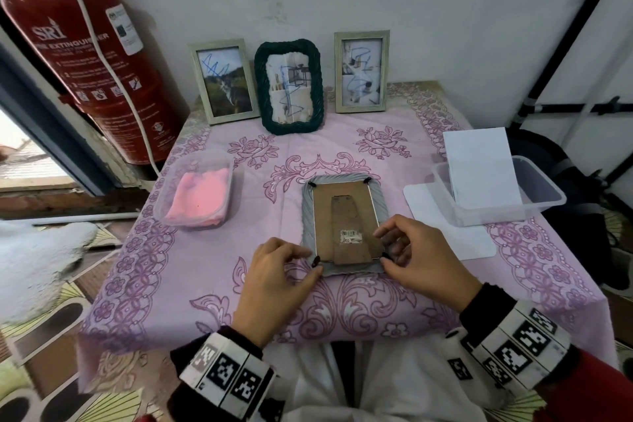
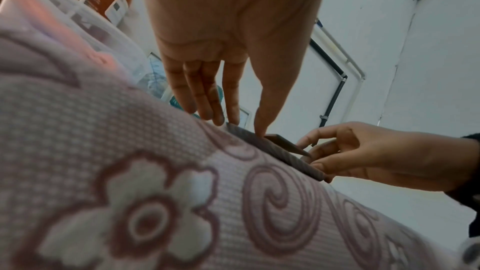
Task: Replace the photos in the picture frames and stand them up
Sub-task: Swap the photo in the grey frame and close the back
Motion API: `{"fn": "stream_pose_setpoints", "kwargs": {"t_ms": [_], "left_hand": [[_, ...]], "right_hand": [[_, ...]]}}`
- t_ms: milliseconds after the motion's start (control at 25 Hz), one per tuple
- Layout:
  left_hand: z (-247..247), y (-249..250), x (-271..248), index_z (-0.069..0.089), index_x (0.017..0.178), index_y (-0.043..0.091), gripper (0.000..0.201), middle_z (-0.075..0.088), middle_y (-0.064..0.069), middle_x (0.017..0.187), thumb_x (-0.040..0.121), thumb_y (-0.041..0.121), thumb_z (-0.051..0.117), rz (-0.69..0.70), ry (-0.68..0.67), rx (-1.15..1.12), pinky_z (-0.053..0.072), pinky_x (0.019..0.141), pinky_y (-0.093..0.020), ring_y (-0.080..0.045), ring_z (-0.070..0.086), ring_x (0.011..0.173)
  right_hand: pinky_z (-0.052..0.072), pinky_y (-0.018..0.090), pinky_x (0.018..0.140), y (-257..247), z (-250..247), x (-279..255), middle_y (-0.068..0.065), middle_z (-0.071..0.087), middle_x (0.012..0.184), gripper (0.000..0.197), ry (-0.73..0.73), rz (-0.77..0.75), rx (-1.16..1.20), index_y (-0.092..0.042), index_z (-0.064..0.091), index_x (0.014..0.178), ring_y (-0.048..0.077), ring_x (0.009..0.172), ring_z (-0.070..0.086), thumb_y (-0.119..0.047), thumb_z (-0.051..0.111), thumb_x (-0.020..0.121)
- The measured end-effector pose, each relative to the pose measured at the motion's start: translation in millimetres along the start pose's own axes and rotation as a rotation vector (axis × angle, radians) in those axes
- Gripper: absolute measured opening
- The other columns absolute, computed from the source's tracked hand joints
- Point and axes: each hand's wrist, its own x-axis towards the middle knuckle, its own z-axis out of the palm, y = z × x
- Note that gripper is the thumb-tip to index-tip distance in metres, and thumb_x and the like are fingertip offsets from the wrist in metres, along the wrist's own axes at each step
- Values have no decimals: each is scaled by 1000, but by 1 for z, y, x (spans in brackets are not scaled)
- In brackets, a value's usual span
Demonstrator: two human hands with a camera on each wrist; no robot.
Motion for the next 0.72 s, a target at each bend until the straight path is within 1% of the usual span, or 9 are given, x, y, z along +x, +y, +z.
{"fn": "stream_pose_setpoints", "kwargs": {"t_ms": [80,200,280,400,520,640,720], "left_hand": [[3,1,0,73,84,19,14,58,4,86,72,25,78,-27,15,-48,44,81,-26,-13,55,89],[5,3,3,74,80,18,11,58,1,87,72,23,79,-84,21,-101,47,78,-29,-14,56,88],[4,3,4,74,79,18,10,59,1,86,71,23,79,-92,19,-132,46,76,-27,-13,57,87],[4,2,5,73,78,18,8,58,1,85,72,21,78,-63,18,-128,41,72,-22,-12,55,84],[5,0,7,71,79,16,9,57,0,85,72,19,77,-34,-1,-99,38,72,-21,-12,53,85],[3,0,7,69,81,17,11,57,1,85,73,20,76,-7,-30,-75,39,74,-22,-12,52,84],[2,-1,7,65,88,19,13,59,2,84,78,22,73,-16,-50,-93,41,73,-18,-10,54,80]], "right_hand": [[47,12,55,-1,0,1,3,60,80,31,-4,19,-2,-15,60,97,13,59,54,-1,71,71],[47,11,56,-2,-2,0,2,61,74,32,4,21,-15,-17,59,96,11,58,56,-2,73,71],[47,10,56,-3,-2,-2,2,61,72,34,11,9,-28,-18,58,98,10,59,58,-3,73,71],[48,13,57,-4,-2,-2,1,60,71,35,10,-11,-36,-19,58,98,10,60,58,-3,72,71],[47,14,57,-5,-2,-1,0,58,70,34,-7,-27,-58,-20,57,97,10,61,57,-3,71,72],[45,13,57,-7,-5,0,-1,57,70,32,-48,-33,-89,-19,58,98,9,62,56,-3,70,73],[45,10,57,-7,-7,2,-1,58,72,27,-69,-5,-76,-19,59,97,7,61,56,-5,68,76]]}}
